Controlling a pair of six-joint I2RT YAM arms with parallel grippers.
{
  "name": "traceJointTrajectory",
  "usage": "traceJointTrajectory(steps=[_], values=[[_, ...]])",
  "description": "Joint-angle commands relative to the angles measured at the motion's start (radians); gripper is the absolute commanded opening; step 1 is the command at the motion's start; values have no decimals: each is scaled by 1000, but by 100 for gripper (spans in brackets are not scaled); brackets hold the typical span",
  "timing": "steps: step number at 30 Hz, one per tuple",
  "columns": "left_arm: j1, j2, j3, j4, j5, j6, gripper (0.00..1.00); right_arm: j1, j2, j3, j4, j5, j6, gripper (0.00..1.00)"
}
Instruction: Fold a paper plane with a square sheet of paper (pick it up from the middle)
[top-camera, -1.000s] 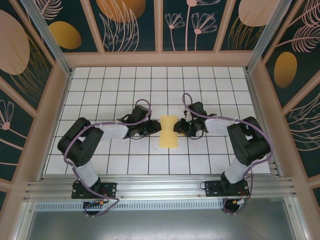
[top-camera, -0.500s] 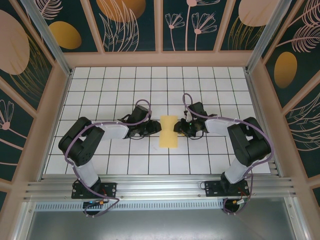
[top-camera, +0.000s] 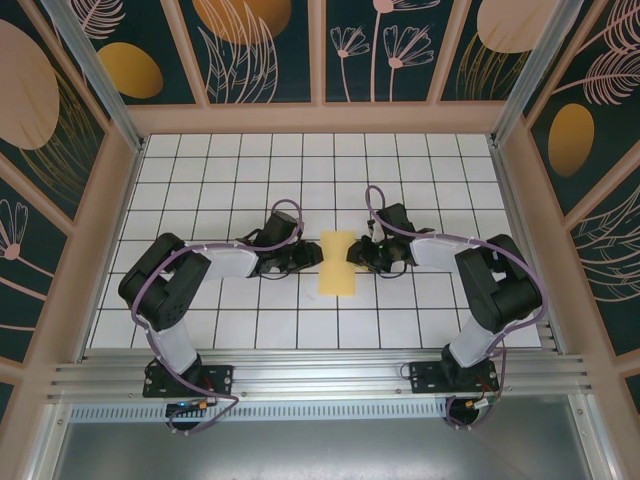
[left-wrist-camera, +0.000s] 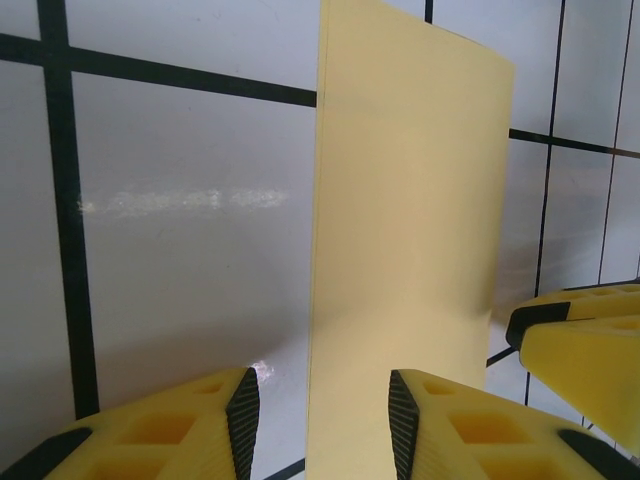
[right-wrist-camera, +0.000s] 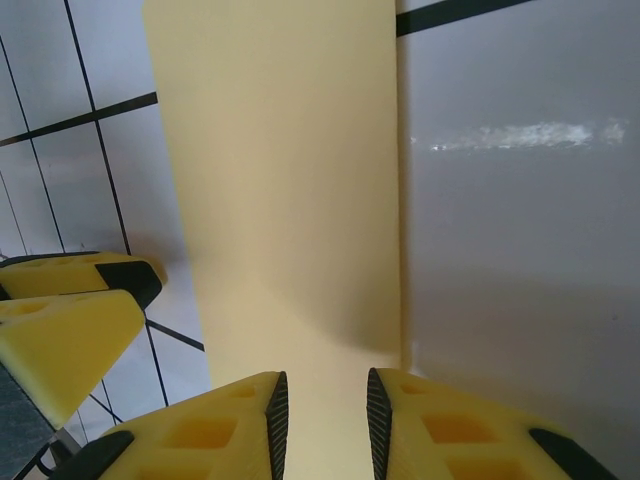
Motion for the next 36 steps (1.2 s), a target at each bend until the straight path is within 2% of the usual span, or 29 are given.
traceJointTrajectory(steps=[1,11,18,28,36], values=[[-7,22,1,15,19,-11,42,10,13,-16,35,-23,15,31],[-6,31,12,8,38,-3,43,4,58,-40,42,5,5,30],[-7,41,22,1,46,-2,44,-13,31,-72,77,-31,19,30],[-7,73,19,50,136,-21,43,-27,37,-108,107,-42,30,30],[-7,86,23,53,151,-26,41,-27,43,-119,118,-43,33,30]])
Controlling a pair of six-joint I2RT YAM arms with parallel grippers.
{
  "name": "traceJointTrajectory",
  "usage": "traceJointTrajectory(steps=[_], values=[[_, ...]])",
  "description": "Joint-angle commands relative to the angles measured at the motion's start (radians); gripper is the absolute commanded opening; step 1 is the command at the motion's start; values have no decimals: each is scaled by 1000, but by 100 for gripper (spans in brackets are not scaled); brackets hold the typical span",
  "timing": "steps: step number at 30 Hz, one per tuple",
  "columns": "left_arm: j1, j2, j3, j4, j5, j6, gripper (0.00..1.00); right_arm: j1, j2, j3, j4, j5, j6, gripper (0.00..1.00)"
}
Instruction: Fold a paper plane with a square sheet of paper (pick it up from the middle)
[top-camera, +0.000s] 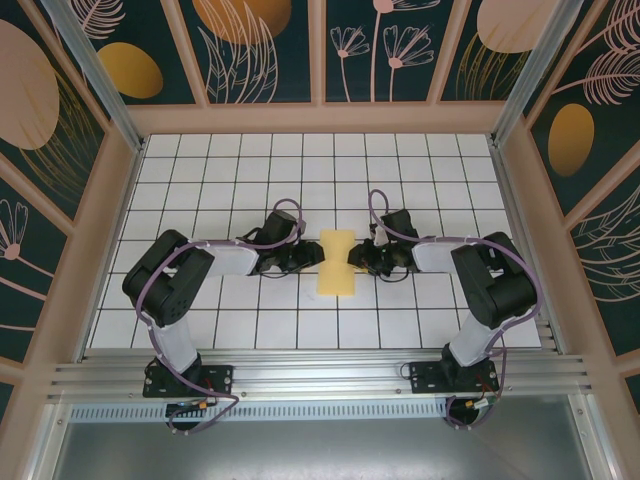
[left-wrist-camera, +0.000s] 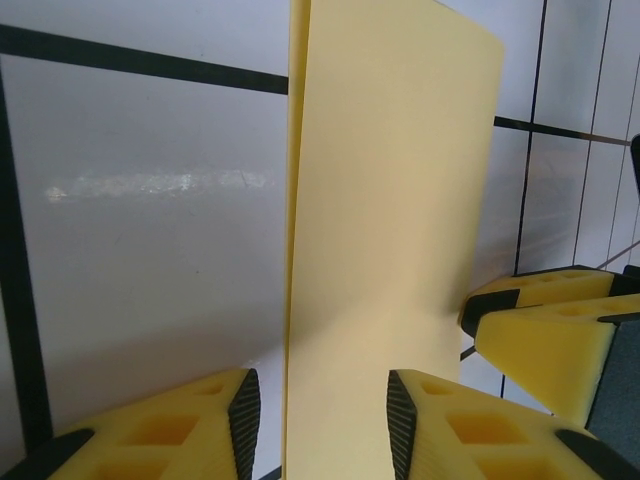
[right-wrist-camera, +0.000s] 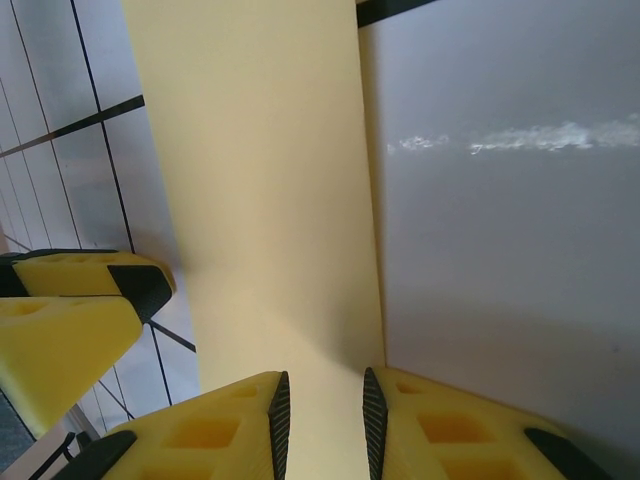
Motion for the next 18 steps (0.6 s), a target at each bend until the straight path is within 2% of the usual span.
traceJointTrajectory(steps=[1,5,18], values=[[-22,55,15,15,61,-11,41,0,11,-40,-42,23,8,30],[-23,47,17,-5,51,-3,38,-2,12,-46,-36,23,9,29],[-39,-47,0,-80,-6,-2,41,-38,10,-112,45,-25,40,28]])
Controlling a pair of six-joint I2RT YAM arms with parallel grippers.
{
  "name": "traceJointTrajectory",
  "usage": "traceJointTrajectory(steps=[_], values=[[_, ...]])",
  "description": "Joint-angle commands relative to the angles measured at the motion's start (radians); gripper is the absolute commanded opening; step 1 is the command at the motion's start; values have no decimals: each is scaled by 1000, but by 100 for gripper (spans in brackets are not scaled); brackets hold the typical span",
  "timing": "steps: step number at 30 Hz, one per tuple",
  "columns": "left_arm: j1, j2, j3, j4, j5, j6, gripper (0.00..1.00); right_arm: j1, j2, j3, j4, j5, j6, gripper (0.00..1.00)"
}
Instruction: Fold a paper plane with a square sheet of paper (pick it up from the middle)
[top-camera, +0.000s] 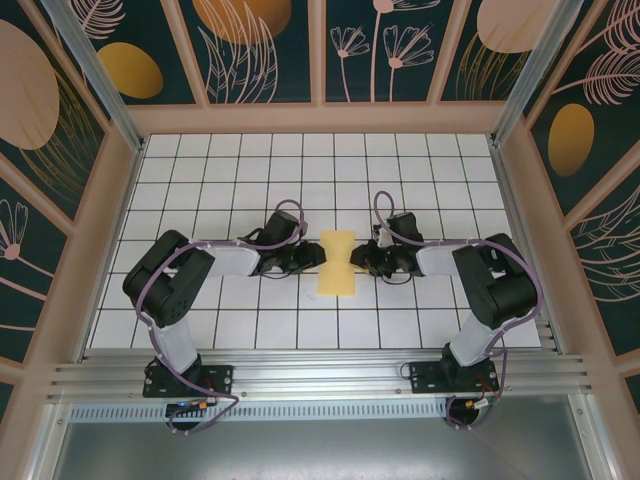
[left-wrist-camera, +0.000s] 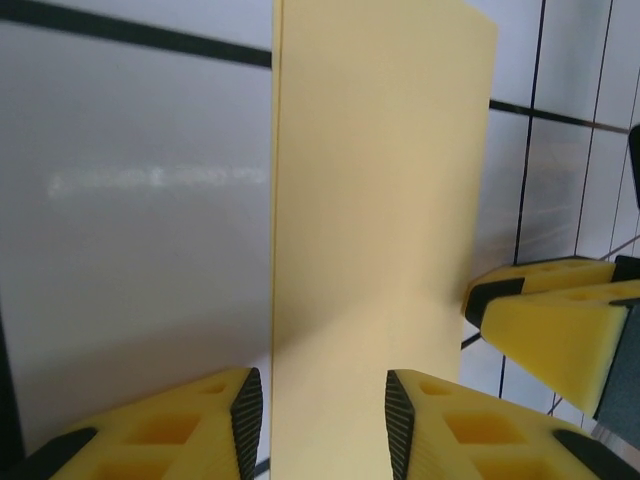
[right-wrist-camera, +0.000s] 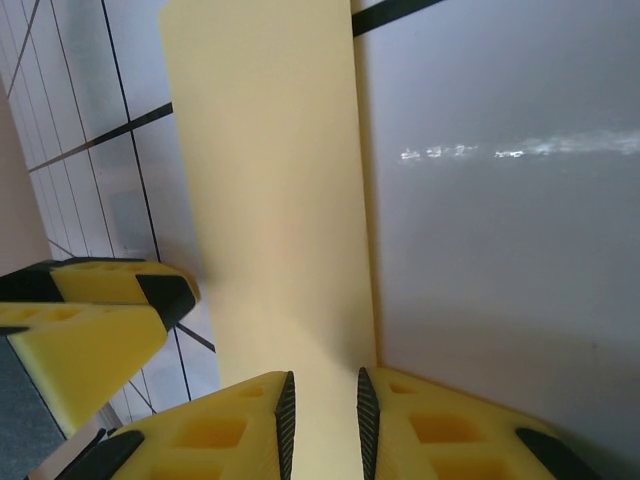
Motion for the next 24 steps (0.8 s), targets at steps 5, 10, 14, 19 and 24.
traceJointTrajectory(steps=[5,10,14,19,24], values=[[-37,-93,-44,-69,-34,-24,41,-7,22,-48,-74,28,4,28],[-37,-149,-71,-68,-47,-34,42,-5,-31,-39,-80,8,11,31],[-37,-144,-65,-67,-54,-29,42,-5,-95,1,-142,24,-5,32],[-36,-127,-64,-59,-47,-28,42,5,-103,28,-185,24,-23,32],[-37,-121,-69,-56,-44,-28,42,47,-80,44,-198,37,-28,32]])
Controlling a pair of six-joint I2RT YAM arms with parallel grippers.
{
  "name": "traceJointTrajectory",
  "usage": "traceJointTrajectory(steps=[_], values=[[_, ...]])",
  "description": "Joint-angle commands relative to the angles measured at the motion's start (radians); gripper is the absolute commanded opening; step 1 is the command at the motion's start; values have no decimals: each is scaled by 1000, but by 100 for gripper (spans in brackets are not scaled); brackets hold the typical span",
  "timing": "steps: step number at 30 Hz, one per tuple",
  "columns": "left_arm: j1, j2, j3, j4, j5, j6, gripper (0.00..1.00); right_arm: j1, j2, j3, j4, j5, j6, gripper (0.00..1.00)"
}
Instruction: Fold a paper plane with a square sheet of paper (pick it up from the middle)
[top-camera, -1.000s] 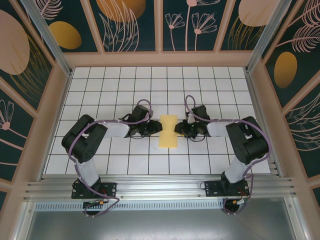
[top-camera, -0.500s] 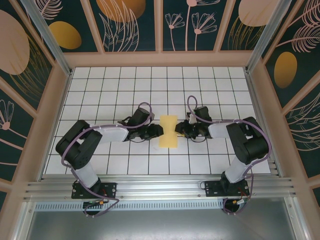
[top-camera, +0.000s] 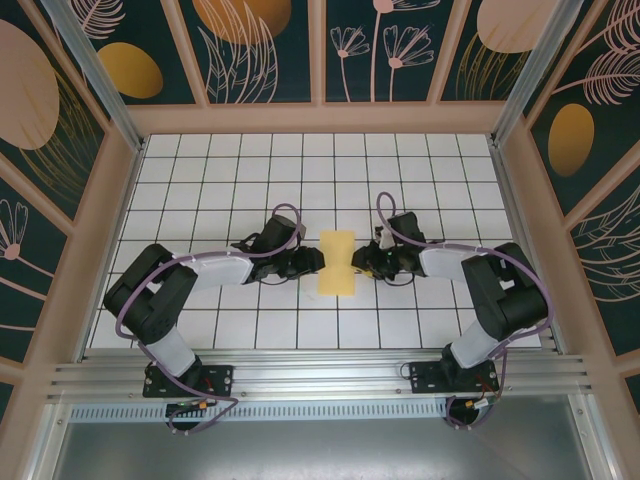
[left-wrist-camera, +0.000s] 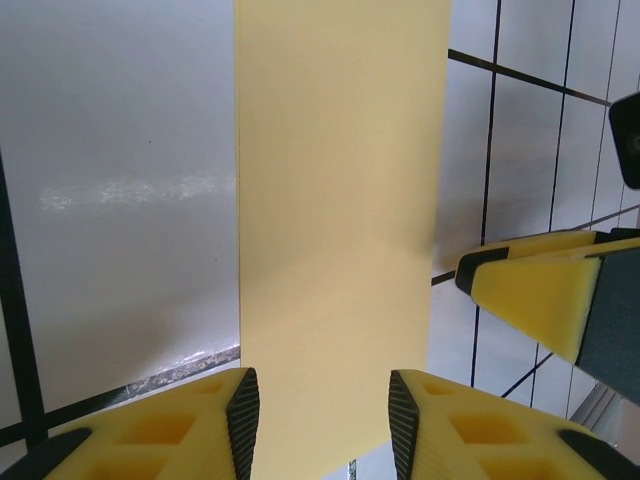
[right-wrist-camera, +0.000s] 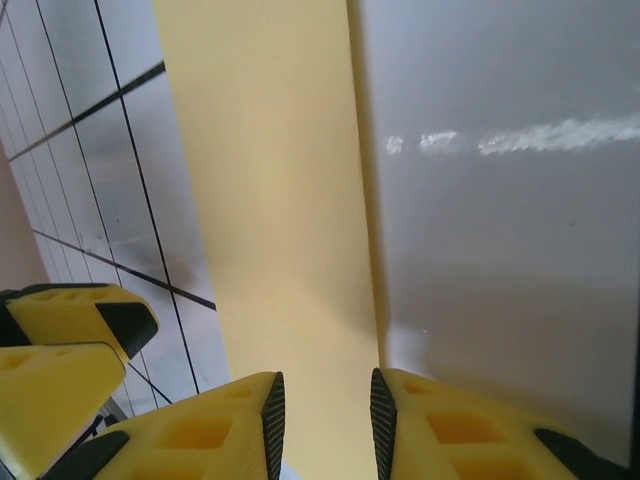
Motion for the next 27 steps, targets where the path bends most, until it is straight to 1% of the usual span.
traceJointTrajectory(steps=[1,9,15,19,24,27], values=[[-2,12,-8,-5,-6,-12,42,31,12,35,-47,29,-25,32],[-1,27,2,-2,-3,-9,42,46,51,73,-112,90,-48,32],[-1,26,6,4,5,-9,43,49,69,70,-118,95,-53,32],[-2,26,3,6,6,-11,43,48,56,76,-139,115,-56,32],[-1,26,3,9,1,-12,43,51,3,96,-149,114,-50,32],[-2,27,2,12,-1,-13,43,59,4,108,-152,111,-53,32]])
